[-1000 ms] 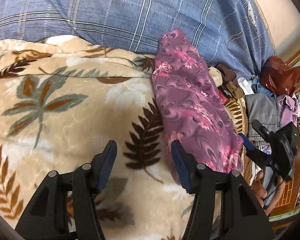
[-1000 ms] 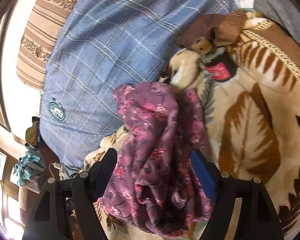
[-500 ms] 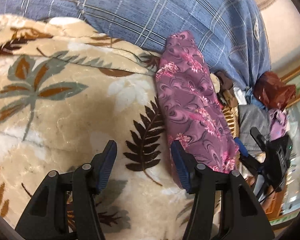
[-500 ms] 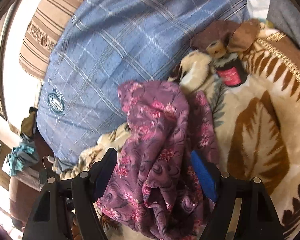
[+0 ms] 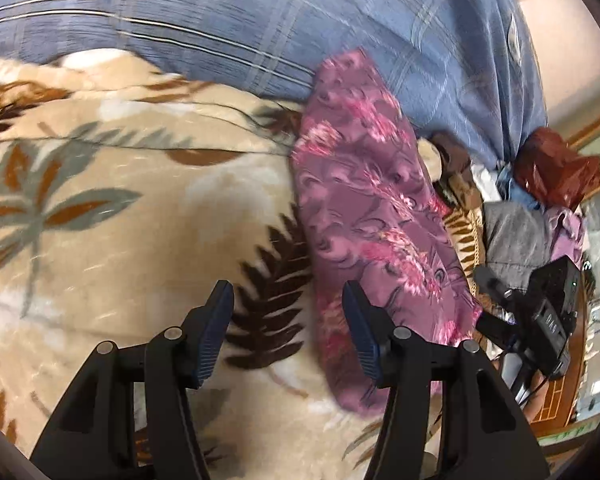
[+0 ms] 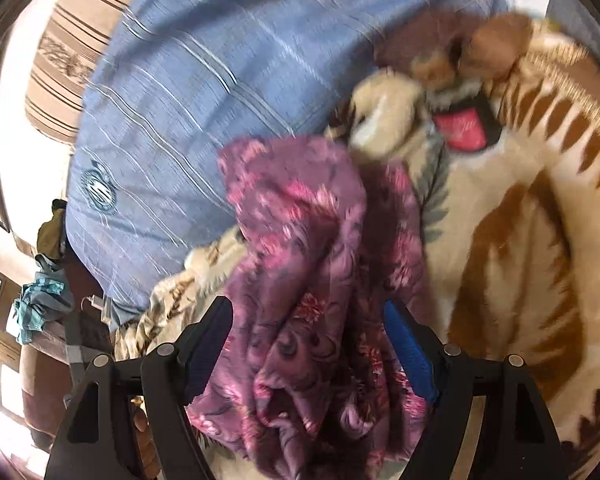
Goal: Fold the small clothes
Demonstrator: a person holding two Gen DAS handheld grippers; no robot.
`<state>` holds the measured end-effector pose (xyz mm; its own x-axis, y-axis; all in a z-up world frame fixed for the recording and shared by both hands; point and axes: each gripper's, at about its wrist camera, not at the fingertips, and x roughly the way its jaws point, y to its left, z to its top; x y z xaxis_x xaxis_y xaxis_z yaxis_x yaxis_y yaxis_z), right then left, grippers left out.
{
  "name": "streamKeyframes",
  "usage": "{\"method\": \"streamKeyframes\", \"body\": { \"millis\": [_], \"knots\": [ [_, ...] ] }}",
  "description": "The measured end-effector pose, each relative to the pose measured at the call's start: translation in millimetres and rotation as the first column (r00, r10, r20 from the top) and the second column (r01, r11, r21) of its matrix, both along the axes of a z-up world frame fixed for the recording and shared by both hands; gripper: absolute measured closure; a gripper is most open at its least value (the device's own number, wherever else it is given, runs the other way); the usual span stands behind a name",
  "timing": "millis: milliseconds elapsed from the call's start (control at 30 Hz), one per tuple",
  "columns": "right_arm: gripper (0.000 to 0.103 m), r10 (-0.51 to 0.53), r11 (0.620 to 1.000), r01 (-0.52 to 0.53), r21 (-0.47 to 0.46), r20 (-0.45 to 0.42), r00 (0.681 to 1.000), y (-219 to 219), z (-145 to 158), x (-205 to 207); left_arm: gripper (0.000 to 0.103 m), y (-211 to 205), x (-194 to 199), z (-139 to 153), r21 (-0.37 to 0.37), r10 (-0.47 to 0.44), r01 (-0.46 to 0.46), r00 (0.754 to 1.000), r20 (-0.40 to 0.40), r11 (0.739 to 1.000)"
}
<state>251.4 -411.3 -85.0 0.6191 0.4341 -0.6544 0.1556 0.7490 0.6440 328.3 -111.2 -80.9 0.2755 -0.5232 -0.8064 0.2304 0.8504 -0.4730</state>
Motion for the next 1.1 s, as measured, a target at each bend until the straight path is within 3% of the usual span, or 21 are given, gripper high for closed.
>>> {"method": "streamKeyframes", "body": {
  "millis": [67,167,267,333,533,633,767,933,1100],
  "knots": [
    [0.023,0.014,0.996,-0.020,-0.085,-0.080,0.997,13,-11,6,0.048,-11,6,-5,0.019,0.011,-0.011,1.000,-0.007,1.000],
    [0.021,0.007,0.983,-0.025,-0.180,-0.098,0.995,20,-12,7,0.048,-21,14,-10,0.036,0.028,-0.028,1.000,-0.002,0.999],
    [0.021,-0.028,0.996,0.019,-0.085,-0.105,0.994,2,-19,1,0.048,-22,16,-10,0.035,0.022,-0.022,1.000,-0.012,0.999],
    [0.022,-0.009,0.998,0.001,-0.069,-0.118,0.993,-1,-23,1,0.048,-22,18,-8,0.048,0.008,-0.008,1.000,-0.009,0.999],
    [0.022,-0.030,0.997,0.039,0.065,-0.133,0.991,-16,-35,-3,0.046,-9,29,-20,-0.043,0.021,-0.027,0.992,-0.127,0.999],
    [0.021,-0.065,0.986,0.079,0.148,-0.098,0.993,-26,-31,-9,0.046,-8,27,-20,-0.038,0.012,-0.017,0.992,-0.124,0.999],
    [0.020,-0.048,0.990,0.066,0.124,-0.144,0.988,-24,-38,-4,0.046,-11,30,-18,-0.046,0.007,-0.013,0.992,-0.129,0.999],
    [0.019,-0.063,0.986,0.081,0.148,-0.123,0.990,-24,-38,-4,0.046,-11,44,-20,-0.085,0.033,-0.046,0.987,-0.154,0.995],
    [0.014,-0.013,0.982,0.033,0.185,-0.112,0.994,-21,-47,4,0.032,-18,62,-22,-0.148,0.024,-0.051,0.984,-0.176,0.988]
  ]
}}
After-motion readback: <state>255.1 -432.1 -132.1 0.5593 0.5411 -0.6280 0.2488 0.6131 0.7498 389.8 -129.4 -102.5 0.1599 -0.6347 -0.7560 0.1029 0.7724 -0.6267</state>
